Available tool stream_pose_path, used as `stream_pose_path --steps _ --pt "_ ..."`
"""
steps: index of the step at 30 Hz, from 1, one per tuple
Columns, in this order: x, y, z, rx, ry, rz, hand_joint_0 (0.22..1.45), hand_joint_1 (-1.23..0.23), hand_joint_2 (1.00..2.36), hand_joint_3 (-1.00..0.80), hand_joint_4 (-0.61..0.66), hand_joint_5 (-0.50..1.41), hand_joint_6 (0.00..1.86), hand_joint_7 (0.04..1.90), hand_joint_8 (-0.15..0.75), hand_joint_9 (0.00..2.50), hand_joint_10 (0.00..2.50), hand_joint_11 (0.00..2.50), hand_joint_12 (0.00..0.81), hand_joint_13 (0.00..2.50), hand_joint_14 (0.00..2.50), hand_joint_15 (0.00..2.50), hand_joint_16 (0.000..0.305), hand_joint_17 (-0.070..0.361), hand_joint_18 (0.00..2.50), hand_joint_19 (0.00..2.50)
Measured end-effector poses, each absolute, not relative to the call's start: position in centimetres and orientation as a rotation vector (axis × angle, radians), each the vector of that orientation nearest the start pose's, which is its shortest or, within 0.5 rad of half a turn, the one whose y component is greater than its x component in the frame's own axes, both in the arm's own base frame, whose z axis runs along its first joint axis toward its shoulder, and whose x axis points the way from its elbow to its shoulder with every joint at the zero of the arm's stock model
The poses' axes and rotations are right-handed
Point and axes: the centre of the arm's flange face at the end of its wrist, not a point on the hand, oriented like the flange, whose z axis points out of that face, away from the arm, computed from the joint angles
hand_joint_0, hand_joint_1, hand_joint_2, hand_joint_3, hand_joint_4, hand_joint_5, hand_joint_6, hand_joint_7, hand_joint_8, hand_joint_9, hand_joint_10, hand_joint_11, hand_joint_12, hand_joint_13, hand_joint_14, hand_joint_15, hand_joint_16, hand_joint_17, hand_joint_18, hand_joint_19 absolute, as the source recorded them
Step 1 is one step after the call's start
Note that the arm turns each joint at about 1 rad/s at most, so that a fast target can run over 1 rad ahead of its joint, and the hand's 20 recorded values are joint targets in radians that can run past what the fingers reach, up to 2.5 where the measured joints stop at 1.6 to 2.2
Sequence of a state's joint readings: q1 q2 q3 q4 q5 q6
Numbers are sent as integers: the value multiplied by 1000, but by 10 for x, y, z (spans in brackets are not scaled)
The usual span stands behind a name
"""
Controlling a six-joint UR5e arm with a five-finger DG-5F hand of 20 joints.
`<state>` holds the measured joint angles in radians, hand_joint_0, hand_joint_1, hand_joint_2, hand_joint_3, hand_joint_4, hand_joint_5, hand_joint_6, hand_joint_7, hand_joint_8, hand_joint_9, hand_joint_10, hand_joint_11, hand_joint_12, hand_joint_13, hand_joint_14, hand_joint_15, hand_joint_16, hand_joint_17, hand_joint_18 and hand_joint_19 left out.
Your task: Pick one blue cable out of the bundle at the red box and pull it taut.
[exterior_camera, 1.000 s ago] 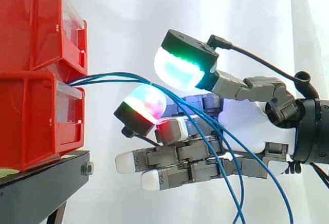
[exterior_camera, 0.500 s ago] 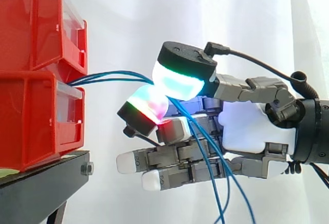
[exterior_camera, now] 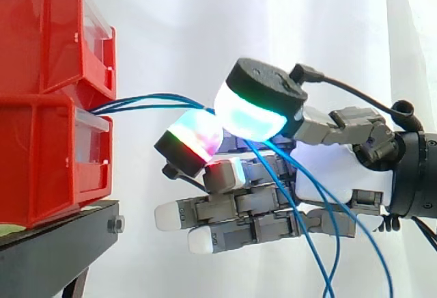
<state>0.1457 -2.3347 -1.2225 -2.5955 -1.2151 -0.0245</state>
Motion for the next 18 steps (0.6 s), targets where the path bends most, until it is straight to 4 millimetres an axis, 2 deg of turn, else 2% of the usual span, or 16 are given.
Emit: stream_pose_path --steps 4,9,12,14,18 --pt "775 -56 224 1217 961 1115 509 -700 1000 -500 134 -175 885 990 339 1108 14 1183 345 690 15 371 50 113 679 407" --pt "775 -56 224 1217 961 1115 588 -649 1004 -440 125 -167 885 1063 322 1080 16 1194 331 679 15 384 46 104 649 434" --pt "775 -56 224 1216 961 1115 605 -647 1010 -336 118 -163 892 1094 323 1090 16 1214 330 685 15 391 46 103 658 436" --pt "775 -56 224 1216 961 1115 609 -691 1013 -205 123 -157 907 1088 353 1101 12 1218 350 708 14 386 49 111 694 415" --pt "775 -56 224 1216 961 1115 629 -747 1016 -122 98 -157 912 1111 344 1083 13 1228 347 711 14 387 49 110 699 397"
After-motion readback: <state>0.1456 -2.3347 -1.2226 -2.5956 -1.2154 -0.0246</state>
